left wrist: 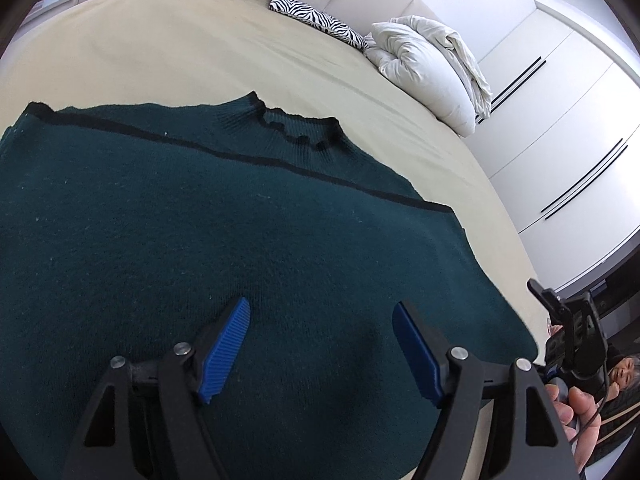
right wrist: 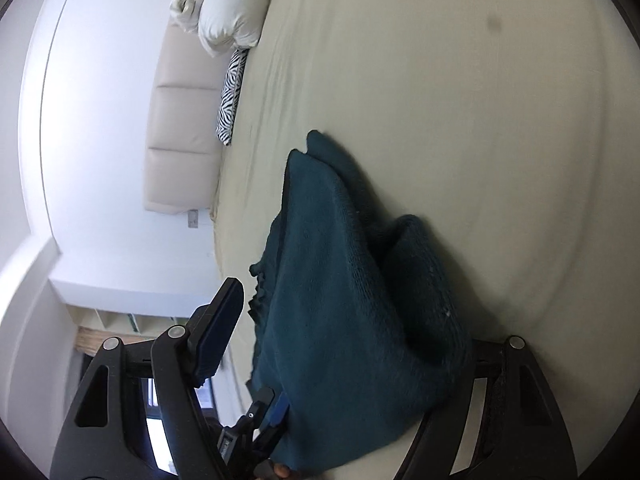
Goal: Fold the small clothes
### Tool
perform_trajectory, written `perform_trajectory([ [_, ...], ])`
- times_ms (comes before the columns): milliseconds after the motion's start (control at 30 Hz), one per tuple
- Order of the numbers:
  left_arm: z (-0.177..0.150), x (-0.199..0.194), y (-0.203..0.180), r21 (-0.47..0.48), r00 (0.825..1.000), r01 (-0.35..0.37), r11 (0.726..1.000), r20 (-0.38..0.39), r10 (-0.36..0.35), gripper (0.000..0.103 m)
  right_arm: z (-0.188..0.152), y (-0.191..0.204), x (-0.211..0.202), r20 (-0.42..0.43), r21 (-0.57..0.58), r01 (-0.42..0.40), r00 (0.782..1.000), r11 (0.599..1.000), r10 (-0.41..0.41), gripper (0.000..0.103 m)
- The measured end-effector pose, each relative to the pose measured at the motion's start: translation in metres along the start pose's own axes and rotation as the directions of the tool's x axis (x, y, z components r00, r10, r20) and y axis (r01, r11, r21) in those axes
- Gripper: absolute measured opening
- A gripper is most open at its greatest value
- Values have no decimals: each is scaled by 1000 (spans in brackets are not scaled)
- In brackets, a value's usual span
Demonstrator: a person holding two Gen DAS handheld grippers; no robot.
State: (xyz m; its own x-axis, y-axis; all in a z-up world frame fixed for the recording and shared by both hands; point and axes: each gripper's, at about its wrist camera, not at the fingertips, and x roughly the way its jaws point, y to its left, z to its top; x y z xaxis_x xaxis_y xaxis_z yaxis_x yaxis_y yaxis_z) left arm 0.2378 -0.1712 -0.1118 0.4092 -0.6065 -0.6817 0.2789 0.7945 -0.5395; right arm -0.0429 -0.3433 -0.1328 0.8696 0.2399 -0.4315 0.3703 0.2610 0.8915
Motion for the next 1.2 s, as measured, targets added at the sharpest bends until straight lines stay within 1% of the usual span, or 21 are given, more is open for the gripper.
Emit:
perform_trajectory([
  [67, -1, 0, -1, 8, 1000, -2, 1000, 5, 2, 76, -2, 7, 9, 7, -76, 23, 1000, 997, -22, 70],
  [100, -1, 0, 0, 9, 1000, 0, 1000, 6, 0, 76, -1, 4, 12, 1, -78, 37, 999, 996, -37, 63],
  [133, -1, 0, 0, 10, 1000, 6, 1000, 7, -6, 76, 1, 0, 16, -4, -64, 54, 998, 996, -55, 50],
  [200, 0, 0, 2, 7, 1000, 19, 1000, 4, -19, 76, 5, -7, 21, -3, -39, 77, 997, 996, -77, 31],
  [267, 0, -1, 5, -4, 999, 33, 999, 0, -33, 76, 8, -11, 23, 0, -46, 88, 996, 995, -88, 23],
  [300, 1, -1, 6, -11, 999, 41, 999, -1, -41, 76, 8, -12, 24, 1, -51, 107, 994, 993, -107, 16],
  [433, 5, -7, 13, -55, 997, 78, 995, -4, -79, 72, 8, -7, 24, 12, -77, 138, 990, 987, -138, 12],
  [567, 10, -28, 35, -183, 986, 165, 969, 24, -163, 69, -7, 40, 31, 43, -263, 185, 983, 947, -180, 11],
  [633, 14, -42, 47, -228, 981, 196, 954, 55, -189, 72, -30, 76, 39, 41, -415, 190, 981, 890, -191, 11],
  [700, 17, -52, 60, -282, 970, 244, 928, 82, -230, 83, -74, 116, 52, 34, -628, 178, 979, 758, -201, 11],
  [733, 18, -55, 69, -326, 958, 288, 900, 90, -273, 86, -92, 127, 57, 27, -697, 169, 977, 697, -210, 11],
  [767, 18, -56, 75, -358, 946, 322, 877, 93, -310, 90, -120, 138, 66, 7, -783, 145, 975, 605, -224, 11],
  [800, 18, -55, 81, -384, 935, 350, 854, 91, -343, 90, -142, 142, 74, -7, -835, 126, 971, 536, -239, 11],
  [833, 18, -54, 84, -398, 929, 361, 843, 80, -361, 90, -156, 142, 81, -20, -865, 112, 966, 489, -257, 11],
  [867, 18, -52, 86, -399, 929, 359, 844, 64, -365, 90, -170, 140, 92, -40, -892, 97, 956, 441, -290, 11],
  [933, 19, -50, 87, -398, 931, 347, 849, 40, -362, 90, -192, 132, 110, -63, -918, 80, 937, 389, -343, 11],
  [967, 20, -49, 87, -402, 932, 344, 849, 38, -360, 91, -199, 129, 114, -63, -925, 78, 934, 372, -353, 11],
  [1033, 23, -48, 87, -413, 933, 338, 845, 30, -359, 91, -211, 127, 115, -30, -945, 90, 934, 314, -355, 11],
  [1133, 33, -41, 81, -403, 949, 283, 870, -16, -316, 88, -214, 127, 111, -11, -953, 97, 936, 288, -352, 11],
  [1167, 38, -37, 78, -396, 954, 263, 880, -31, -299, 82, -217, 127, 110, 1, -959, 101, 936, 266, -351, 11],
  [1200, 41, -35, 74, -388, 958, 243, 889, -48, -283, 69, -221, 128, 109, 14, -966, 103, 936, 236, -353, 11],
])
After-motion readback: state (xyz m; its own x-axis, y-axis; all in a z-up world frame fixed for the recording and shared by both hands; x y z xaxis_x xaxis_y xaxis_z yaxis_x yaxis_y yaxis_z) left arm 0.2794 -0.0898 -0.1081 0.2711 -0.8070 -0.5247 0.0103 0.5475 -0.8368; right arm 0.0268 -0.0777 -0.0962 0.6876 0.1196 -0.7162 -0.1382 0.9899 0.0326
